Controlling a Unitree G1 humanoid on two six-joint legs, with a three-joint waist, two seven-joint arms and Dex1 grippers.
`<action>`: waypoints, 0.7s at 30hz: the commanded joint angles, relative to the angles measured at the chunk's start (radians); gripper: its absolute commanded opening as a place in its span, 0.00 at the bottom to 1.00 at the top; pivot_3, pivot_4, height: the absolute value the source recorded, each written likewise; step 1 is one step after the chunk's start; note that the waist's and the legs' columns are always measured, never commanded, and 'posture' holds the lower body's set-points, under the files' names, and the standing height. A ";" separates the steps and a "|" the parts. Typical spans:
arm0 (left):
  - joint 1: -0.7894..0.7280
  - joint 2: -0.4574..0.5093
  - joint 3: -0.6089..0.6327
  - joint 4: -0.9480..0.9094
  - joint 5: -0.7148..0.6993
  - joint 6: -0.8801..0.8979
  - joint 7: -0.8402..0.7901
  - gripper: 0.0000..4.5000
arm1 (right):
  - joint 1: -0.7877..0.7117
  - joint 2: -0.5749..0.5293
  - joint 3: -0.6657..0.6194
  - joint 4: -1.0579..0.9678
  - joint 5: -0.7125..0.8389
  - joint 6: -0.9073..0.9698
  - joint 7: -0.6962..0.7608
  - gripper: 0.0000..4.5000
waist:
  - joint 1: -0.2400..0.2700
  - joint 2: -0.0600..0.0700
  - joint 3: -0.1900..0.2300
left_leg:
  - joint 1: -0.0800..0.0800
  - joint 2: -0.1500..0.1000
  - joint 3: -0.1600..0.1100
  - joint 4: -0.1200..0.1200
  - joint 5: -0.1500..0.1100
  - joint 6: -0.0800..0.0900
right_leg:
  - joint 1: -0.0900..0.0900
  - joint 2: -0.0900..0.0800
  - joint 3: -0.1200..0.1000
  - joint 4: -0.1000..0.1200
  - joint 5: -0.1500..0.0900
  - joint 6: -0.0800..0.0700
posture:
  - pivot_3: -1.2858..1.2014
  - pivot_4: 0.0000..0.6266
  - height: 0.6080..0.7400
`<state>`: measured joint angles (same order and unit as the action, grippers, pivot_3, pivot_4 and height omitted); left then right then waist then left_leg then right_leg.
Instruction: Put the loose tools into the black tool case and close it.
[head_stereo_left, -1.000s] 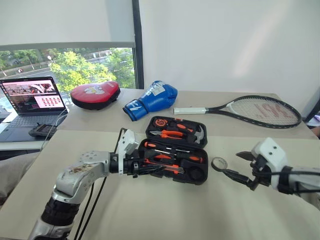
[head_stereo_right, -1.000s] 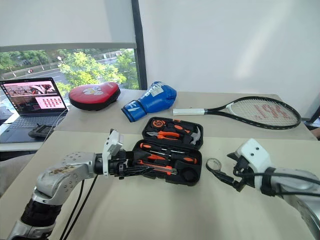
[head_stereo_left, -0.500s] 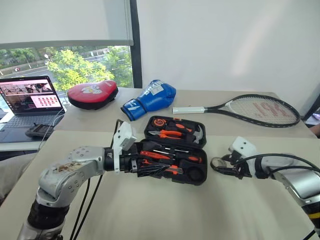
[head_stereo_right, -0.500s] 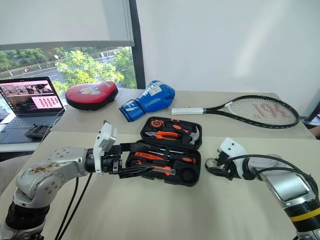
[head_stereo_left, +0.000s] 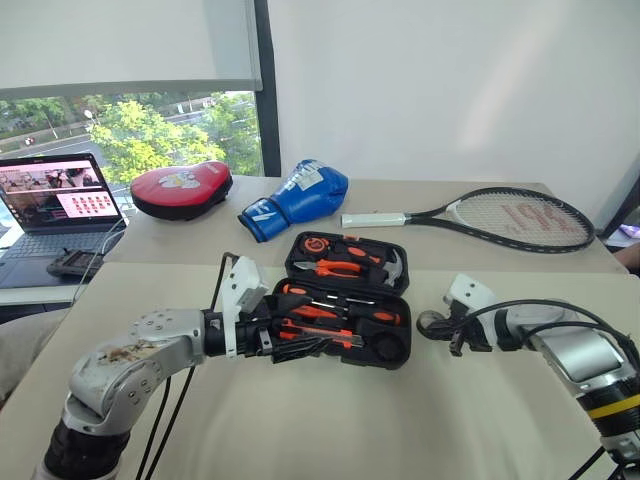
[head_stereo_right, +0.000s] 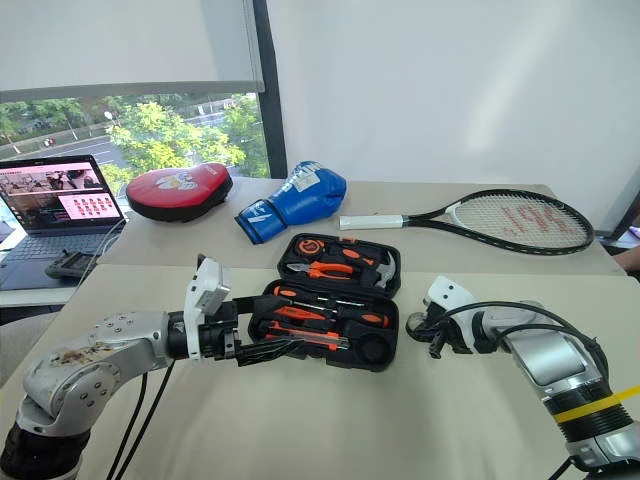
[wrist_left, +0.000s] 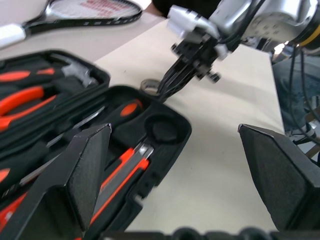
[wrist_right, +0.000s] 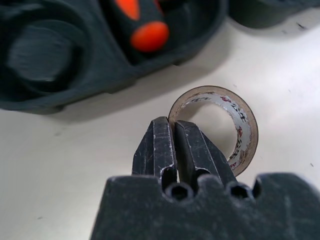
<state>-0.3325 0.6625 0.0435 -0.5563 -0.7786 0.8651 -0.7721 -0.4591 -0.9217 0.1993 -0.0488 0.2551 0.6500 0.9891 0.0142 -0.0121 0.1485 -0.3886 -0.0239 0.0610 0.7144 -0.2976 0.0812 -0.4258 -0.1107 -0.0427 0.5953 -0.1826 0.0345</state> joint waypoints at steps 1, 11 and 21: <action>0.012 0.004 0.029 -0.022 -0.005 -0.030 0.011 0.97 | -0.009 -0.041 -0.069 -0.104 0.043 0.040 0.042 0.01 | 0.000 0.000 0.000 | 0.000 0.000 0.000 0.000 0.000 0.000 | 0.000 0.000 0.000 0.000 0.000 0.000 | 0.52 0.24 1.00; 0.042 0.013 0.064 -0.041 -0.024 -0.031 0.043 0.97 | -0.072 -0.002 0.005 -0.310 0.133 0.266 0.037 0.01 | -0.004 -0.001 0.001 | 0.001 0.001 -0.001 0.000 0.000 -0.001 | 0.000 -0.002 0.000 0.000 0.000 -0.001 | 0.52 0.24 1.00; 0.086 0.072 0.096 -0.070 -0.055 -0.032 0.011 0.97 | -0.114 0.050 0.193 -0.237 0.046 0.272 0.050 0.01 | -0.002 0.000 0.002 | 0.000 0.000 -0.001 0.000 0.000 -0.001 | -0.001 -0.002 0.000 0.000 0.001 -0.002 | 0.52 0.24 1.00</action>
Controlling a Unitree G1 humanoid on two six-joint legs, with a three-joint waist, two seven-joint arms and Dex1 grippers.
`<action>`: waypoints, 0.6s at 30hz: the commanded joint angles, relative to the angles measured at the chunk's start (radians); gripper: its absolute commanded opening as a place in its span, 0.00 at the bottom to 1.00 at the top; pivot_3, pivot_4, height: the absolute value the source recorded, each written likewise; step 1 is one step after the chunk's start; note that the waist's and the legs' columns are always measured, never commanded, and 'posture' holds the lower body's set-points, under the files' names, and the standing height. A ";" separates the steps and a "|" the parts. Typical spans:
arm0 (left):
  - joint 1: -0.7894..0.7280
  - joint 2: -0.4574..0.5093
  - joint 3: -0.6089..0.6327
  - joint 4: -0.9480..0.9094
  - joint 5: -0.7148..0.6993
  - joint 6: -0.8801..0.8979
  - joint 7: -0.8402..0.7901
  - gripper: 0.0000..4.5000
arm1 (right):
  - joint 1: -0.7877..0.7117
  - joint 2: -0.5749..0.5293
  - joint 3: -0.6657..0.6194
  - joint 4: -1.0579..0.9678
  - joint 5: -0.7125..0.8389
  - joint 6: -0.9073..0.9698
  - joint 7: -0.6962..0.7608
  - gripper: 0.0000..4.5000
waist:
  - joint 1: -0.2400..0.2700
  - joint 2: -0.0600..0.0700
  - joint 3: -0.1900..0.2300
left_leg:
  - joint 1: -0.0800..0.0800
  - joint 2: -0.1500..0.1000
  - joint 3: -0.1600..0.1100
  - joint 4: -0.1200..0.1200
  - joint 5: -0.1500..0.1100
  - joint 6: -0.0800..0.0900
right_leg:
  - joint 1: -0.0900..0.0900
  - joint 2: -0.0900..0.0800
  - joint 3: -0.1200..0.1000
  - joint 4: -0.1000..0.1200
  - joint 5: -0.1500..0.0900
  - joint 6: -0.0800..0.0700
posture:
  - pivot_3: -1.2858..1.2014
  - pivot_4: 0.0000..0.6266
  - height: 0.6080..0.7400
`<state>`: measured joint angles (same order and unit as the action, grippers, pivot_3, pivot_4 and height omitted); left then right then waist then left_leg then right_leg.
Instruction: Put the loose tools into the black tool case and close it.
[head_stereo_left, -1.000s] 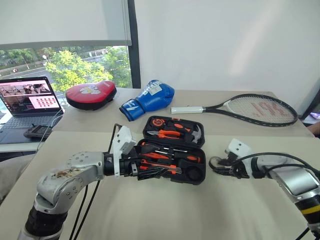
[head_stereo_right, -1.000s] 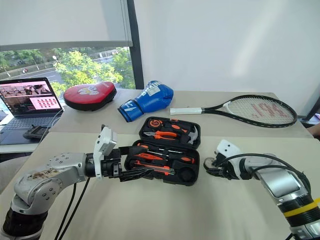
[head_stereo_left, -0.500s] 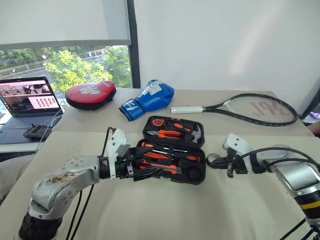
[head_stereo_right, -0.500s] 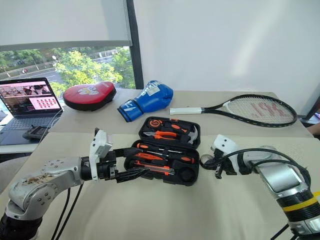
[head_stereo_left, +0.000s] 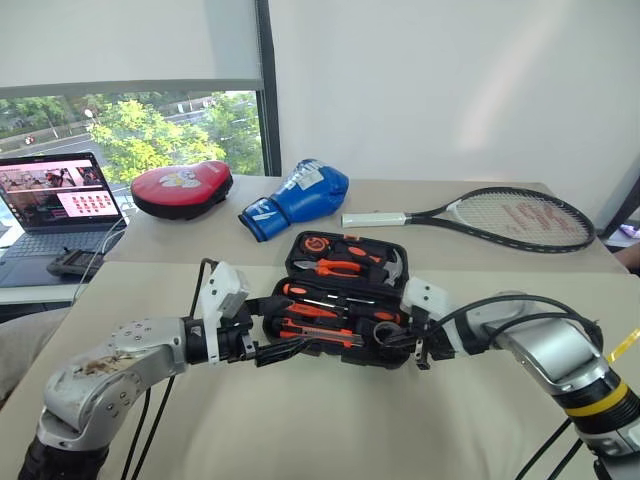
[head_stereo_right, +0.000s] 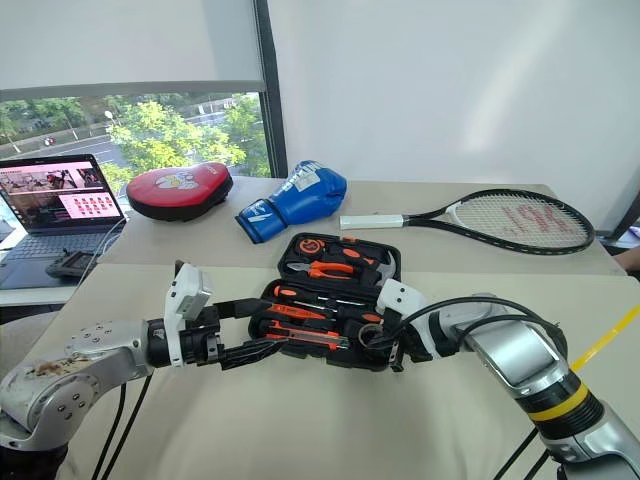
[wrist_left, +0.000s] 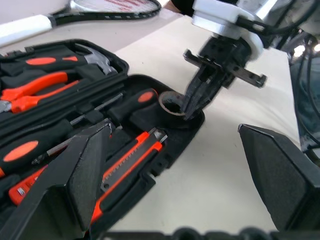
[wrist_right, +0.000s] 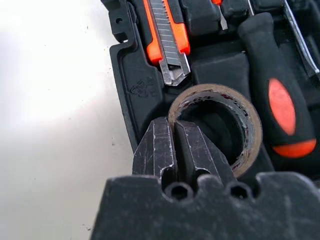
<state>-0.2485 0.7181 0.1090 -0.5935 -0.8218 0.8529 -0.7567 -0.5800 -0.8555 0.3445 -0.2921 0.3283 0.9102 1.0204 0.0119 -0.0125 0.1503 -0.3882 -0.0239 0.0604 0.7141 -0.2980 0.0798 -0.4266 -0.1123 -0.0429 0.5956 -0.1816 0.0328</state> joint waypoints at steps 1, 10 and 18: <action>0.001 0.019 0.032 -0.031 -0.011 -0.020 -0.001 0.97 | 0.014 -0.026 0.061 0.006 -0.033 0.010 0.030 0.01 | 0.001 0.000 0.000 | 0.000 0.000 0.000 0.000 0.000 0.000 | 0.000 0.000 0.000 0.000 0.000 0.000 | 0.52 0.24 1.00; 0.005 0.019 0.026 -0.022 0.005 -0.035 0.007 0.97 | 0.006 -0.044 0.091 0.020 -0.035 0.004 0.105 0.01 | 0.006 0.000 0.000 | 0.003 0.000 0.000 0.000 0.000 0.000 | 0.003 0.000 -0.001 0.000 0.000 0.000 | 0.52 0.24 1.00; 0.013 0.006 0.033 -0.001 0.013 -0.039 0.023 0.97 | 0.002 -0.007 0.047 0.058 -0.038 -0.059 0.116 0.38 | 0.005 0.000 0.000 | 0.003 0.000 0.000 -0.001 0.000 0.000 | 0.003 0.000 -0.001 -0.001 0.000 0.000 | 0.52 0.24 1.00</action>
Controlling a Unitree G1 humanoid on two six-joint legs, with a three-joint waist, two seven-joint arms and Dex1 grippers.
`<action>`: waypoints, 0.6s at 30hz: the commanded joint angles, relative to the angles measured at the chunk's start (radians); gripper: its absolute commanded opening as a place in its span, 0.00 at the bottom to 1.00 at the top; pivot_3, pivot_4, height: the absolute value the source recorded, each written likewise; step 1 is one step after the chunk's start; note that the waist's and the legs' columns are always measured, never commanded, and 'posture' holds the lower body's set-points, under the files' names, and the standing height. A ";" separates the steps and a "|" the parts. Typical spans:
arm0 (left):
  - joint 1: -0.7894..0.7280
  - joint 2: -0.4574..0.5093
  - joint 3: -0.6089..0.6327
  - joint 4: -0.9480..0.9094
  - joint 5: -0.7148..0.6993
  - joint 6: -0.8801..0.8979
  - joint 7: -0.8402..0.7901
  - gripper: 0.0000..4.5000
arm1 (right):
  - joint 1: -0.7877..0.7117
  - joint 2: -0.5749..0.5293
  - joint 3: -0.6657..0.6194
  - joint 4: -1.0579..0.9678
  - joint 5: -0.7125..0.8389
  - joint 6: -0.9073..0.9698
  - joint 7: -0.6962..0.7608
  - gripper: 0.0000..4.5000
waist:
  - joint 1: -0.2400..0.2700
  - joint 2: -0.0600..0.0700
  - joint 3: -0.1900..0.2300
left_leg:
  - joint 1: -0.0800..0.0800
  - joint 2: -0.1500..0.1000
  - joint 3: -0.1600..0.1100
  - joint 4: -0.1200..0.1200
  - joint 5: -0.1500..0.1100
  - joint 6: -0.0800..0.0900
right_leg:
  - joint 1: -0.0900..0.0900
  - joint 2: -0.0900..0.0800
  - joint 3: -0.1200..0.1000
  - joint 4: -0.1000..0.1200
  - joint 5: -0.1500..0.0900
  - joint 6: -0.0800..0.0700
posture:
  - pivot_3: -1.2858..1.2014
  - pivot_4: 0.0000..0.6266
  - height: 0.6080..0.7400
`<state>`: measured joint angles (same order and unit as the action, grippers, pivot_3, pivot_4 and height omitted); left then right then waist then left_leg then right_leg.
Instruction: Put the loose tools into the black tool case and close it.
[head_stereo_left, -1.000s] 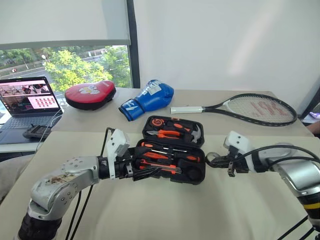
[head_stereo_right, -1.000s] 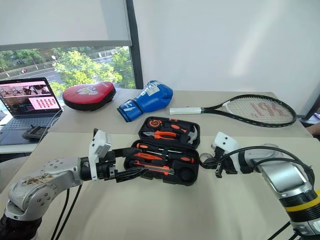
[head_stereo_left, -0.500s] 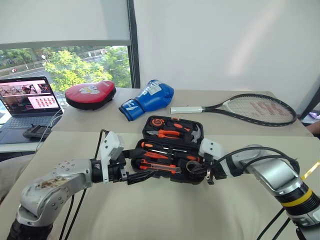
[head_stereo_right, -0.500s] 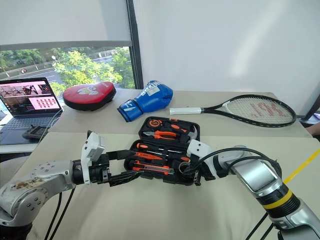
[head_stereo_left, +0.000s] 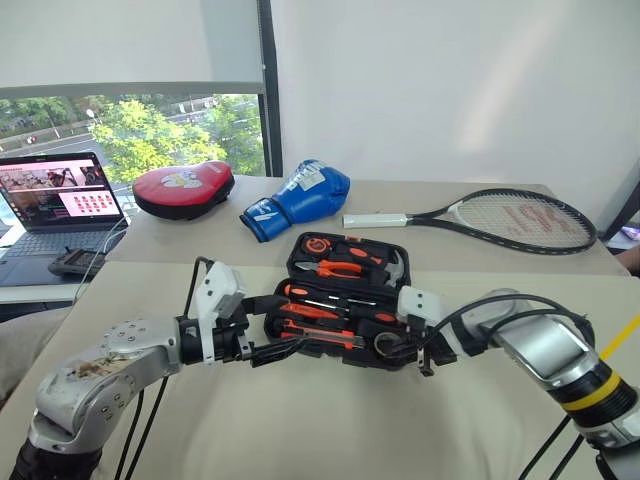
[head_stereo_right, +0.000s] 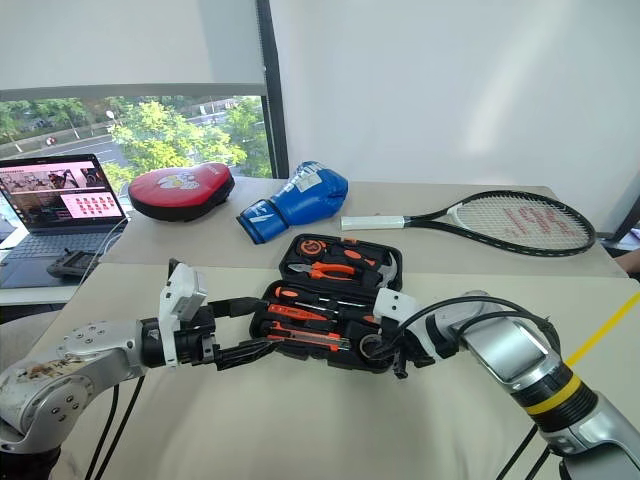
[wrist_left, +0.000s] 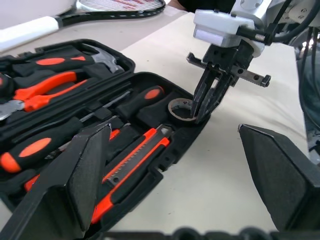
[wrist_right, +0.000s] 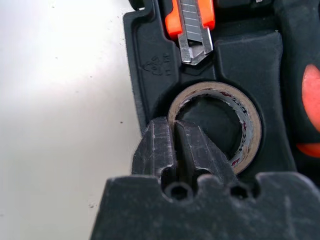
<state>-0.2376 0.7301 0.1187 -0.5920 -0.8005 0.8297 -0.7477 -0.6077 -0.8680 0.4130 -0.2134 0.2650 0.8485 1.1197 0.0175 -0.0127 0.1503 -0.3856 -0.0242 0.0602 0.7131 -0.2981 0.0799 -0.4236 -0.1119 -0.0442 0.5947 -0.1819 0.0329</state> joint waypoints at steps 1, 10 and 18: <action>0.004 -0.009 0.029 0.006 -0.011 -0.013 0.020 0.97 | 0.032 0.009 -0.069 -0.055 0.068 0.028 0.018 0.43 | 0.000 0.000 0.000 | 0.000 0.000 0.000 0.000 0.000 0.000 | 0.000 0.000 0.000 0.000 0.000 0.000 | 0.52 0.24 1.00; -0.208 -0.180 0.060 0.201 0.027 0.127 0.389 0.97 | 0.041 0.149 -0.403 -0.151 0.198 0.179 -0.258 0.51 | 0.001 -0.003 0.002 | -0.003 0.001 -0.002 0.000 0.001 -0.001 | -0.002 -0.001 0.000 0.001 0.003 0.001 | 0.52 0.24 1.00; -0.694 -0.335 -0.061 0.898 0.297 0.183 0.592 0.97 | -0.192 0.285 -0.443 0.350 0.004 0.158 -0.611 0.51 | 0.004 -0.005 0.003 | -0.003 -0.008 -0.001 -0.001 0.008 -0.002 | -0.005 -0.001 -0.001 0.006 0.006 0.001 | 0.52 0.24 1.00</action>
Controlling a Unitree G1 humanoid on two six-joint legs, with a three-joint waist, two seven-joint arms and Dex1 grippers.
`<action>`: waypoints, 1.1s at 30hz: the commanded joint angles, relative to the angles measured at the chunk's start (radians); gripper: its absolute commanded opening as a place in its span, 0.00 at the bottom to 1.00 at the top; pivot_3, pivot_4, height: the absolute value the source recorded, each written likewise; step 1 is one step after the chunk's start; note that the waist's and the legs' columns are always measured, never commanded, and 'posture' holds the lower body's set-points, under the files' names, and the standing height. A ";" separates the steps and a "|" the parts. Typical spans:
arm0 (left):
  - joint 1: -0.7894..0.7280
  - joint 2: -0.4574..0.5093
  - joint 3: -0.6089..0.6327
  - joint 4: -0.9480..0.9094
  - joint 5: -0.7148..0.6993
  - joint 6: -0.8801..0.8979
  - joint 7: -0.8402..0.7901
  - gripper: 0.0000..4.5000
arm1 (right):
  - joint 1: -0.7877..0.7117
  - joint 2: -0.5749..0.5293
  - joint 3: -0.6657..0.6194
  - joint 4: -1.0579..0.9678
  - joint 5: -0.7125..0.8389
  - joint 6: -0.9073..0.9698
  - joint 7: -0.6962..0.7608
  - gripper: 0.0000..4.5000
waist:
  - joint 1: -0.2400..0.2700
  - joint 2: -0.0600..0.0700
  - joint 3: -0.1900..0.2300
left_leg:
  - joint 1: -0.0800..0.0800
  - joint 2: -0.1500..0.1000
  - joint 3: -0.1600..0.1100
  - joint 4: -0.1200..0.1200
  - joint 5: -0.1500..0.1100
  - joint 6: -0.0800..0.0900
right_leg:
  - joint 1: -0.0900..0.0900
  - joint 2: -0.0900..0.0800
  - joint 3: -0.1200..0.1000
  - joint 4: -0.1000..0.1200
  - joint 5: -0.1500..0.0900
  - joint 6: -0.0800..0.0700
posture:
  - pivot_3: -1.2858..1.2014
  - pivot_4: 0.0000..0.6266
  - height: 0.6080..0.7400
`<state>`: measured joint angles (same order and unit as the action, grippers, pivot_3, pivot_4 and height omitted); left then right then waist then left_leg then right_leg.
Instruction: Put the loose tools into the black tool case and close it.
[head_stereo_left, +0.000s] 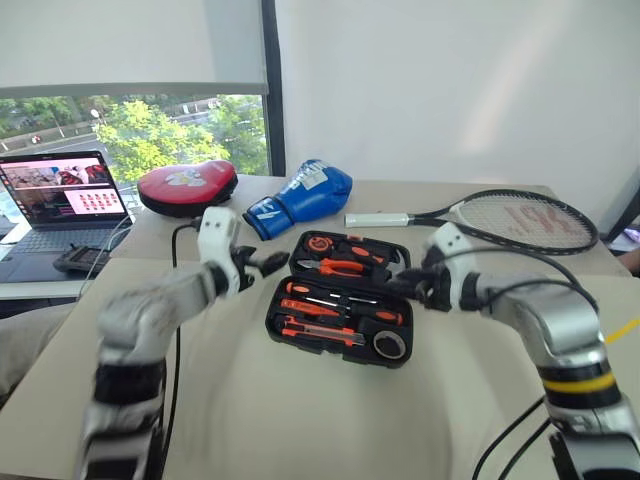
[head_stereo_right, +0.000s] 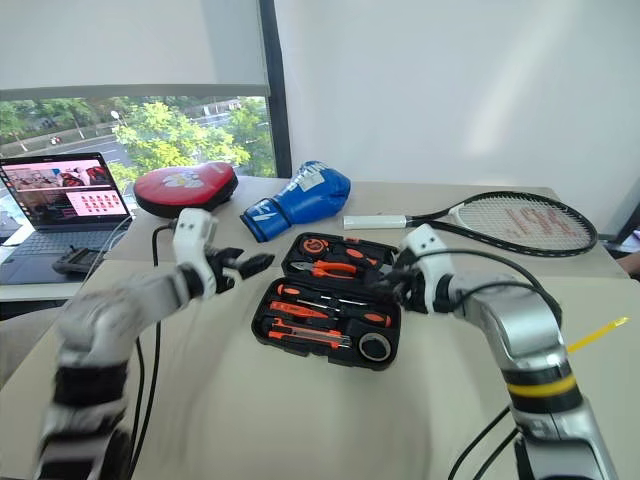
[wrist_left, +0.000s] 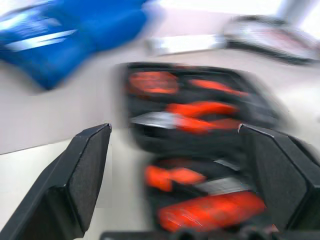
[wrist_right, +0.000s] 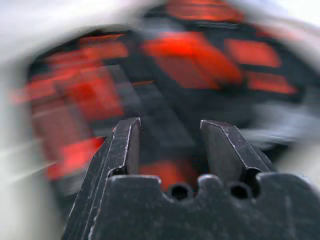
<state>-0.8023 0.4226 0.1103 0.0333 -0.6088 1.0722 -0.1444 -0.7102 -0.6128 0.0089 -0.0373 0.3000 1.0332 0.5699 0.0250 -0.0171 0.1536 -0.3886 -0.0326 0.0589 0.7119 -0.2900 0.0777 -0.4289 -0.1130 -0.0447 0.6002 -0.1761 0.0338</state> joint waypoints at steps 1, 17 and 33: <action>-0.166 -0.036 -0.062 0.347 0.129 -0.080 -0.026 0.97 | -0.112 0.037 -0.038 0.221 -0.035 -0.036 -0.061 0.51 | -0.008 0.000 0.000 | -0.001 -0.001 0.000 0.000 0.000 0.000 | 0.000 0.000 0.000 0.001 0.000 0.000 | 0.52 0.24 1.00; -0.438 -0.089 -0.109 1.091 0.376 -0.439 -0.341 0.39 | -0.284 0.116 -0.015 0.688 -0.102 -0.169 -0.001 0.00 | -0.045 0.000 0.000 | -0.008 -0.001 0.004 -0.008 0.004 -0.003 | -0.011 0.000 -0.001 0.002 -0.003 0.005 | 0.52 0.24 1.00; -0.436 -0.093 -0.069 1.093 0.432 -0.444 -0.382 0.00 | -0.238 0.092 -0.057 0.477 -0.032 0.007 0.037 0.62 | -0.042 0.000 0.000 | -0.007 -0.001 0.003 -0.007 0.005 -0.004 | -0.013 -0.002 0.002 0.010 -0.002 0.004 | 0.52 0.24 1.00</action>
<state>-1.2228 0.3290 0.0426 1.1246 -0.1979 0.6315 -0.5201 -0.9233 -0.5242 -0.0248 0.4322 0.2661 1.0498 0.6247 -0.0175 -0.0171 0.1540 -0.3960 -0.0332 0.0615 0.7045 -0.2854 0.0741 -0.4425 -0.1149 -0.0422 0.6108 -0.1784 0.0378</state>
